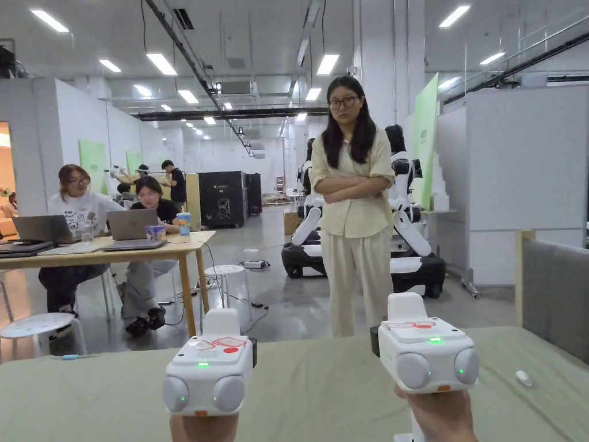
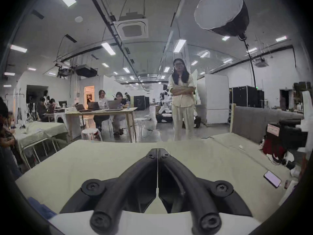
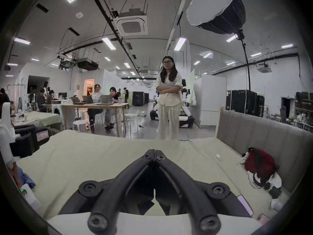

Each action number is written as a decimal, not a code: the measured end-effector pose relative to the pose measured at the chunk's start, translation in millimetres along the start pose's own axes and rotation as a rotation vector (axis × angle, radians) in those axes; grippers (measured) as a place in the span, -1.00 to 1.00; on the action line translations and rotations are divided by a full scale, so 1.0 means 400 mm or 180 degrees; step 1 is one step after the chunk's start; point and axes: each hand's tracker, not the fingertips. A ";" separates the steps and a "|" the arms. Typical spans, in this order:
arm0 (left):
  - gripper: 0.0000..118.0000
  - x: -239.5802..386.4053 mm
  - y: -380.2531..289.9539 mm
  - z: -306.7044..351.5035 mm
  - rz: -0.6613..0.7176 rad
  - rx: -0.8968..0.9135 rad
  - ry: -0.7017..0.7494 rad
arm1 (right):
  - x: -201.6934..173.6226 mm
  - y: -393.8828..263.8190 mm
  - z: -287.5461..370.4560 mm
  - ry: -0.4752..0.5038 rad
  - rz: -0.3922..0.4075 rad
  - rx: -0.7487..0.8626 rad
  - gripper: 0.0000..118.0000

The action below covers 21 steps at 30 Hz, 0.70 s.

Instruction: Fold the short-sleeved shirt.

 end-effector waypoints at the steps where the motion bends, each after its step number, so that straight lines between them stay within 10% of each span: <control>1: -1.00 -0.001 0.005 -0.006 0.0050 -0.0011 0.0014 | 0.003 0.001 0.000 -0.0006 -0.0014 0.0014 -1.00; 4: -1.00 0.006 0.020 0.003 0.0054 -0.0004 0.0014 | 0.013 -0.008 0.012 0.0039 -0.0117 0.0013 -1.00; 8: -0.53 0.001 0.016 0.000 0.0033 -0.0042 0.0026 | -0.008 -0.027 0.019 0.0046 -0.0029 0.0043 -0.94; 10: 0.19 -0.003 0.014 0.000 0.0081 -0.0065 0.0025 | -0.017 -0.029 0.031 0.0056 -0.0028 0.0053 -0.32; 12: 0.91 -0.008 0.007 -0.007 0.0076 -0.0080 0.0014 | -0.015 -0.032 0.039 0.0075 -0.0108 0.0076 0.82; 21: 1.00 -0.023 -0.019 -0.012 -0.0029 0.0016 0.0062 | -0.012 -0.036 0.010 -0.0018 -0.0020 0.0197 1.00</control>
